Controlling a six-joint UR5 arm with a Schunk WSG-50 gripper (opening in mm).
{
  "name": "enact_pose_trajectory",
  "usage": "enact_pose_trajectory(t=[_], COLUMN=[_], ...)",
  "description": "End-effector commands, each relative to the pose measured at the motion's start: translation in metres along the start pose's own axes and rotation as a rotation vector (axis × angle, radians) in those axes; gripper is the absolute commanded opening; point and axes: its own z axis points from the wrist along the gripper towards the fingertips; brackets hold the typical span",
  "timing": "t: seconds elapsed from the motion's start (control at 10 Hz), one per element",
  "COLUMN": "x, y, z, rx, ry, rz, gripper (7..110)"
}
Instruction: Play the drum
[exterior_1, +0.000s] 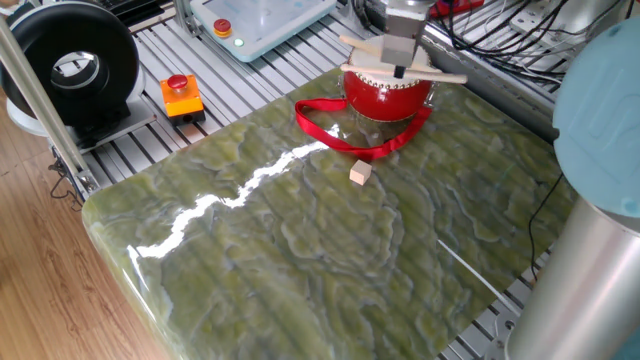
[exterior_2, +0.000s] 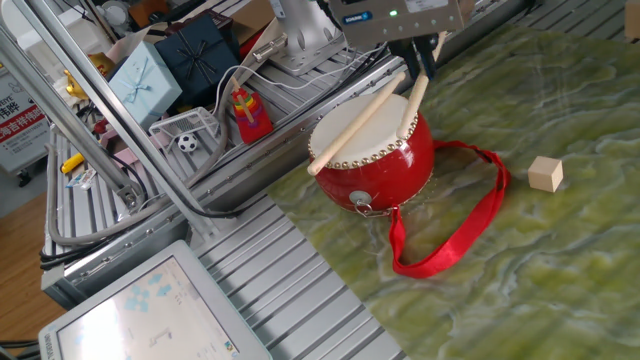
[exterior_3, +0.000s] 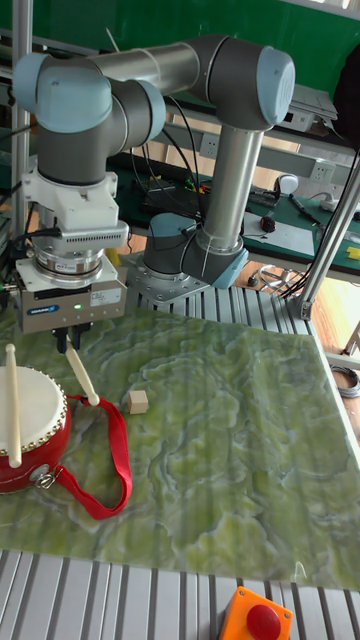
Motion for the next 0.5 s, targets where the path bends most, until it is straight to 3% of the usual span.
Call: enact_pose_trajectory(t=[0.0,0.3,0.4], x=[-0.012,-0.024,-0.027], y=[0.015,0.045,0.034], z=[0.001,-0.003,-0.002], rx=[-0.055,-0.173,-0.130], ry=[-0.031,-0.053,-0.066], rz=[0.059,0.183,0.233], gripper=[7,7,7])
